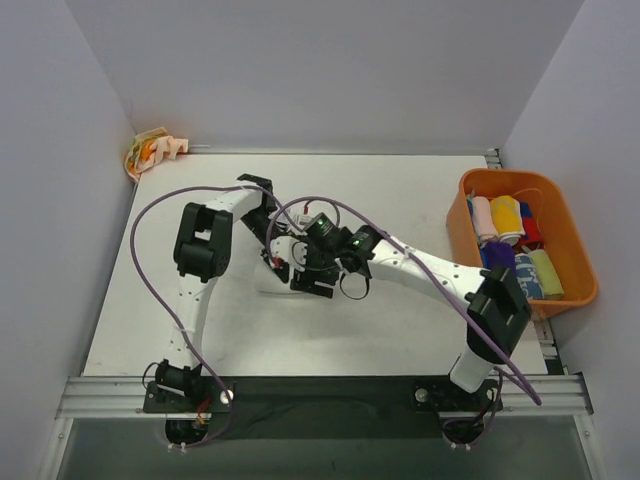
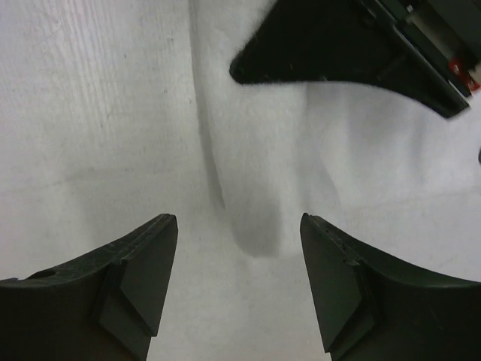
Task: Roll the towels
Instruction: Roll the towel
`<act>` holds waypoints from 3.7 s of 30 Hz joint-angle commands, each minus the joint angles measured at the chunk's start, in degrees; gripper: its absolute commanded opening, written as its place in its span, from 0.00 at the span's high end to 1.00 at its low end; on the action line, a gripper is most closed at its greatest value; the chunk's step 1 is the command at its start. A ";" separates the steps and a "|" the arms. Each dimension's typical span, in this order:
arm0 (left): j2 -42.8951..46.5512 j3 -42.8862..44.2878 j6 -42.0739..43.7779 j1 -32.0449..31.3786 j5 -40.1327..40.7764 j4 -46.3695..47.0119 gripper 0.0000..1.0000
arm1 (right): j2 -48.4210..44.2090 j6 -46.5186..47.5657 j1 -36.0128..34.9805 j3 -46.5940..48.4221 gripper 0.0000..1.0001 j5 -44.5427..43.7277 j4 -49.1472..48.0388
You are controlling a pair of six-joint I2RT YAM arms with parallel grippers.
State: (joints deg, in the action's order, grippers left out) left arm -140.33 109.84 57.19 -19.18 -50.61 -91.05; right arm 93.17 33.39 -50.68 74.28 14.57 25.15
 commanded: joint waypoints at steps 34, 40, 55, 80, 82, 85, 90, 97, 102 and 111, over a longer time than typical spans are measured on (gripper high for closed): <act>33.67 -29.75 -4.71 29.28 -14.53 25.96 0.35 | 30.91 -4.82 7.96 12.81 1.00 37.80 19.49; 54.76 -47.94 -7.36 27.81 -5.41 41.02 0.33 | 38.04 -8.69 10.42 18.62 1.00 44.92 23.80; 78.30 -72.05 1.07 -12.10 22.39 67.57 0.11 | 48.69 0.63 12.18 30.13 1.00 52.31 40.42; 54.30 -58.97 -3.40 -23.36 20.90 44.49 0.91 | 42.10 -6.48 22.37 49.54 0.44 39.41 38.75; 51.84 -57.73 -4.72 -23.27 20.29 42.45 0.91 | 39.91 -7.28 25.34 52.18 0.41 38.26 38.05; 46.83 -53.52 -6.21 -23.10 18.45 38.06 0.91 | 35.26 -8.77 29.47 50.80 0.40 37.11 36.30; 36.21 -46.40 -6.83 -20.99 14.32 30.94 0.92 | 20.79 -11.42 34.32 36.40 0.15 39.22 30.14; 20.12 -32.43 -3.40 -12.03 8.59 19.95 0.92 | 3.44 -7.20 34.51 17.85 0.14 35.97 28.73; 7.65 -19.16 -1.65 -7.46 7.46 9.85 0.91 | -4.30 -4.83 27.85 8.19 0.14 28.69 26.80; -1.34 -10.53 -4.54 -5.87 9.03 4.83 0.86 | -7.92 -0.26 12.54 3.85 0.14 9.63 18.54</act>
State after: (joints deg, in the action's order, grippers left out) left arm -135.94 99.29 50.13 -25.39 -55.83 -85.62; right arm 86.39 29.91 -34.57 78.17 33.71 47.40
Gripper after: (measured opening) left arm 0.393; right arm 0.856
